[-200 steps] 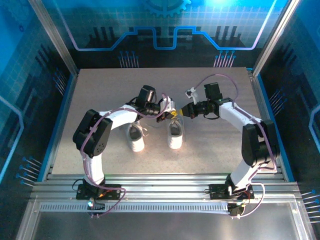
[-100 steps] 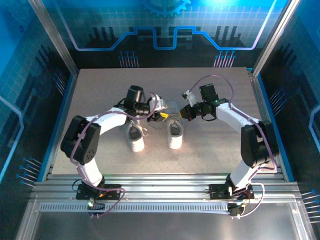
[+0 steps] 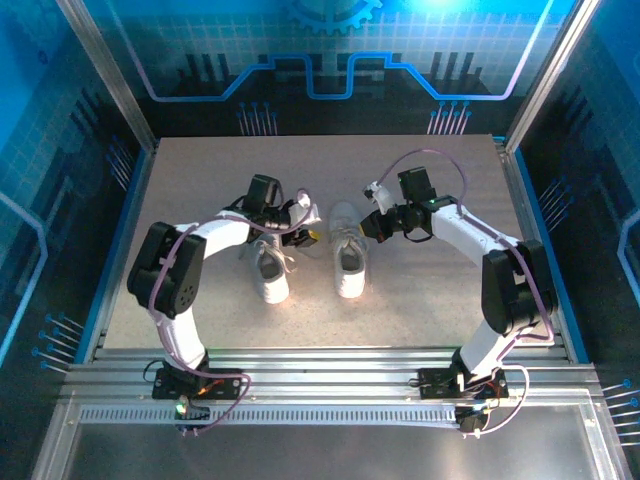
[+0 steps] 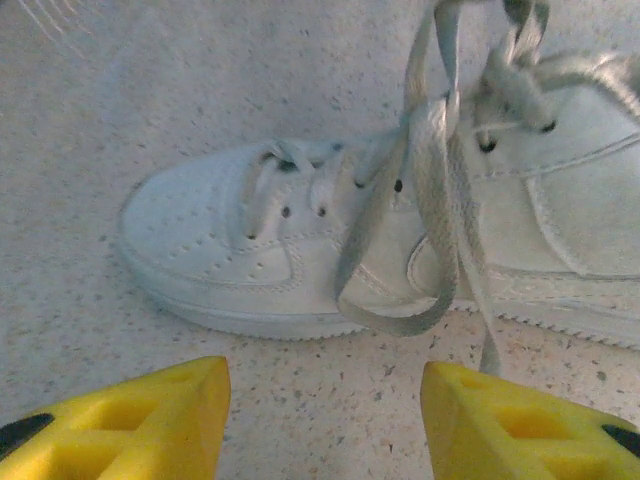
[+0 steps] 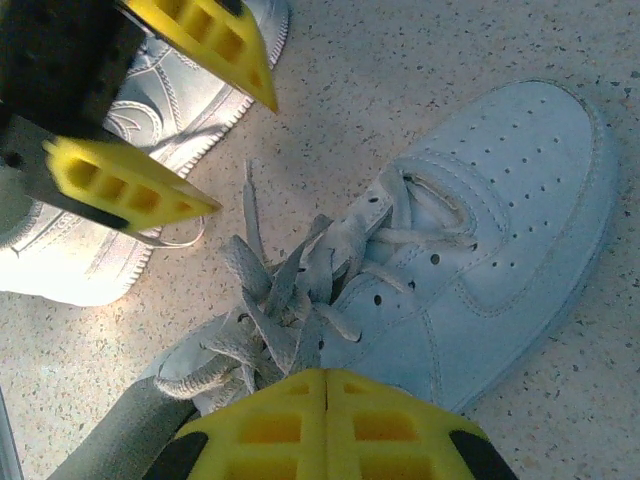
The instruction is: Tie the shoes
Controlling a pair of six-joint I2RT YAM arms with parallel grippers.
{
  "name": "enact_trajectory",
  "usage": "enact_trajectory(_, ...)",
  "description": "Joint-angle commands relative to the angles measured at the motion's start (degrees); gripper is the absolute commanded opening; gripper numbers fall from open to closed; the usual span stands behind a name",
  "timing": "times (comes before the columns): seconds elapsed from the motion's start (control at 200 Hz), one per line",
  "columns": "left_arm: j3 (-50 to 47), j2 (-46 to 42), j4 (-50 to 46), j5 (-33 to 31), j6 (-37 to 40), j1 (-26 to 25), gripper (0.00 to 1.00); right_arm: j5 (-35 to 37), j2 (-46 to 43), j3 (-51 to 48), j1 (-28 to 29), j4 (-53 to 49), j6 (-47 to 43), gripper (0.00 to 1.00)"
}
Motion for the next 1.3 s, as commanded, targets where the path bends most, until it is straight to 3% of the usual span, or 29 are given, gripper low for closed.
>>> enact_trajectory(0.0, 3.71, 3.05, -3.55, -1.44, 6.07, -2.40, 0.54, 0.77, -0.54, 2.03, 0.71, -1.81, -1.19, 0.00)
enact_trajectory(0.45, 8.59, 8.71, -7.77, -2.39, 11.39, -5.99, 0.59, 1.23, 0.97, 3.31, 0.76, -2.76, -1.01, 0.00)
enact_trajectory(0.535, 8.87, 8.83, -8.12, -2.92, 10.99, -6.11, 0.49, 1.38, 1.11, 3.45, 0.71, -2.97, -1.22, 0.00)
enact_trajectory(0.79, 5.40, 3.70, -7.76, -5.93, 10.08, -5.47, 0.00, 4.55, 0.84, 4.28, 0.94, -3.20, -1.80, 0.00)
enact_trajectory(1.121, 1.90, -6.94, -13.01, -9.66, 7.43, -4.94, 0.00, 9.23, 3.29, 7.96, 2.44, -5.45, -3.61, 0.00)
enact_trajectory(1.296, 4.70, -12.68, -22.53, -13.37, 1.56, -10.89, 0.00, 10.53, 5.75, 10.49, 3.62, -5.79, -3.91, 0.00)
